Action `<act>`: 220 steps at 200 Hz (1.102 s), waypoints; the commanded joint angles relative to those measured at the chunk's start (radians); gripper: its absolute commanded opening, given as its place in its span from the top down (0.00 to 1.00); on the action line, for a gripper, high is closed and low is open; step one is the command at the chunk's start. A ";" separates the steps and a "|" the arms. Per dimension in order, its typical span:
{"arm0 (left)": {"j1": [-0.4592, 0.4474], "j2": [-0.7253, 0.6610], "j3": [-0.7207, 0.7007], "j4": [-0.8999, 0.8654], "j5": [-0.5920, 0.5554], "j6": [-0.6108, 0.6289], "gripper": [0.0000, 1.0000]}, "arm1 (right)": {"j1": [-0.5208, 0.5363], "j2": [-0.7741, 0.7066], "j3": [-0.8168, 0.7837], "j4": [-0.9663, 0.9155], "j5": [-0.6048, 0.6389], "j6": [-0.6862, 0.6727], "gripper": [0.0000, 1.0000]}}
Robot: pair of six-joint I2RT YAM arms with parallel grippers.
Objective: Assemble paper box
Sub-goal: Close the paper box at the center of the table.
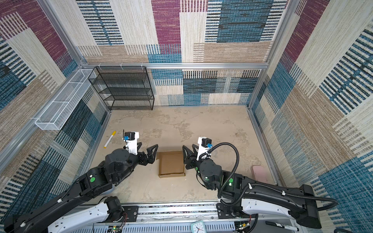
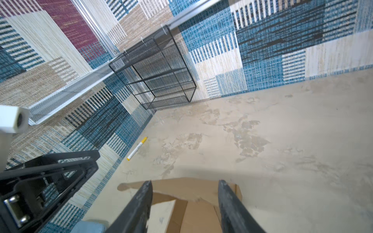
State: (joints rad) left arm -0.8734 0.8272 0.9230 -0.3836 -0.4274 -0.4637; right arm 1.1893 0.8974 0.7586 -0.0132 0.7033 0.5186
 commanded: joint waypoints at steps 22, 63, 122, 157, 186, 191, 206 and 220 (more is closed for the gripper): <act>0.217 0.190 0.168 -0.135 0.317 0.002 0.01 | -0.137 0.159 0.211 -0.071 -0.365 -0.067 0.44; 0.260 0.296 0.188 -0.120 0.467 -0.045 0.03 | -0.223 0.290 0.288 -0.052 -0.594 -0.041 0.43; 0.267 0.310 0.122 -0.112 0.564 -0.109 0.03 | -0.267 0.352 0.223 0.012 -0.754 0.050 0.43; 0.273 0.302 0.061 -0.093 0.581 -0.114 0.04 | -0.277 0.338 0.147 0.061 -0.783 0.100 0.43; 0.278 0.295 0.028 -0.076 0.605 -0.125 0.04 | -0.278 0.335 0.125 0.072 -0.800 0.120 0.43; 0.279 0.290 0.021 -0.073 0.607 -0.128 0.04 | -0.279 0.335 0.119 0.073 -0.802 0.125 0.43; 0.280 0.276 -0.002 -0.065 0.610 -0.134 0.04 | -0.278 0.326 0.101 0.077 -0.802 0.136 0.43; 0.281 0.270 -0.025 -0.061 0.617 -0.139 0.04 | -0.278 0.319 0.079 0.080 -0.798 0.147 0.43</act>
State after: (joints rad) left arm -0.5957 1.1088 0.9249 -0.4744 0.1635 -0.5785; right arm 0.9096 1.2301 0.8627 0.0227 -0.0807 0.6289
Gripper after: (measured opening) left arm 0.957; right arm 0.570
